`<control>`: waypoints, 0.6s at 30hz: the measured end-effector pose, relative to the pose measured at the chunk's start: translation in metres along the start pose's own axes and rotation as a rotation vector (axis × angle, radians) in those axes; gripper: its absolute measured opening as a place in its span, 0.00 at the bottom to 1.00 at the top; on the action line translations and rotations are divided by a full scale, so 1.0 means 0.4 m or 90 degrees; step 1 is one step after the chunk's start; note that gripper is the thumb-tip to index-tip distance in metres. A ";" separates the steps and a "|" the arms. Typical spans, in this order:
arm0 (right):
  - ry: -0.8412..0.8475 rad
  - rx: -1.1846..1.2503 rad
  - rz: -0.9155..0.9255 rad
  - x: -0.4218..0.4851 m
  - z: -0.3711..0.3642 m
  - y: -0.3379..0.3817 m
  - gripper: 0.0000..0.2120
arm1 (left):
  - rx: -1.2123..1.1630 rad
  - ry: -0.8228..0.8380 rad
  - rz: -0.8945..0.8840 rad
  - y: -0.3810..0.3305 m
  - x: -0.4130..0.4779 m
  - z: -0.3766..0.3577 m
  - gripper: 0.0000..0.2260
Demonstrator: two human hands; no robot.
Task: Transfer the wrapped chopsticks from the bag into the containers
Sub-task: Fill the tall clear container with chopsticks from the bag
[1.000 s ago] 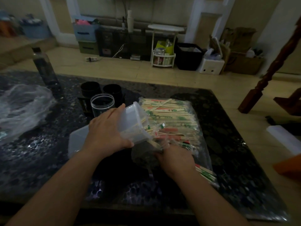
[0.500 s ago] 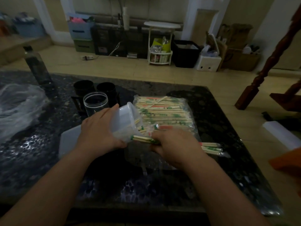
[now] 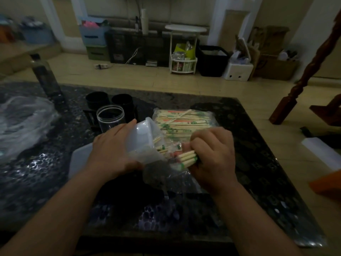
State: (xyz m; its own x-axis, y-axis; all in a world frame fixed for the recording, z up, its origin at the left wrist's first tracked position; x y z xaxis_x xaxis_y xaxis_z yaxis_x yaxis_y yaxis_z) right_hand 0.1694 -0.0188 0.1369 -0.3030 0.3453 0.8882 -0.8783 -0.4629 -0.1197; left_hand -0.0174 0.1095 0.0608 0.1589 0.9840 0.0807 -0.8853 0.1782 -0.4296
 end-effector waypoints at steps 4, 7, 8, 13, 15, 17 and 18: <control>0.009 0.006 -0.056 -0.004 -0.007 -0.022 0.20 | 0.007 0.013 0.000 0.000 0.000 -0.001 0.58; 0.007 0.038 -0.092 -0.013 -0.018 -0.033 0.19 | -0.006 0.007 0.000 -0.004 0.000 0.004 0.58; 0.001 0.051 -0.120 -0.017 -0.020 -0.044 0.20 | -0.014 0.006 0.001 -0.005 0.000 0.006 0.58; -0.116 0.143 -0.273 -0.027 0.008 -0.105 0.11 | -0.010 0.004 -0.001 -0.004 -0.002 0.003 0.57; -0.178 0.197 -0.370 -0.045 0.014 -0.146 0.09 | -0.007 0.005 0.002 -0.003 -0.001 0.001 0.58; -0.232 0.269 -0.499 -0.078 0.004 -0.183 0.12 | -0.002 0.005 0.007 -0.001 0.002 0.000 0.59; -0.249 0.291 -0.543 -0.093 -0.001 -0.190 0.14 | 0.001 0.004 0.008 0.000 0.004 0.000 0.58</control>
State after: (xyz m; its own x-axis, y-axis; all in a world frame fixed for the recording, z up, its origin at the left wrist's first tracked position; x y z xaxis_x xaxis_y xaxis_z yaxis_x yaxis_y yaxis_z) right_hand 0.2473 0.0038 0.1128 0.5644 0.4527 0.6903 -0.4961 -0.4824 0.7219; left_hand -0.0173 0.1110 0.0609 0.1508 0.9861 0.0701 -0.8879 0.1663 -0.4289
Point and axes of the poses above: each hand's wrist, its own x-axis towards the middle knuckle, its own z-axis out of the back of the hand, y = z × x, the point moved 10 cm from there along x, towards the middle knuckle, and after that the axes turned 10 degrees about z, right-handed, at the moved point
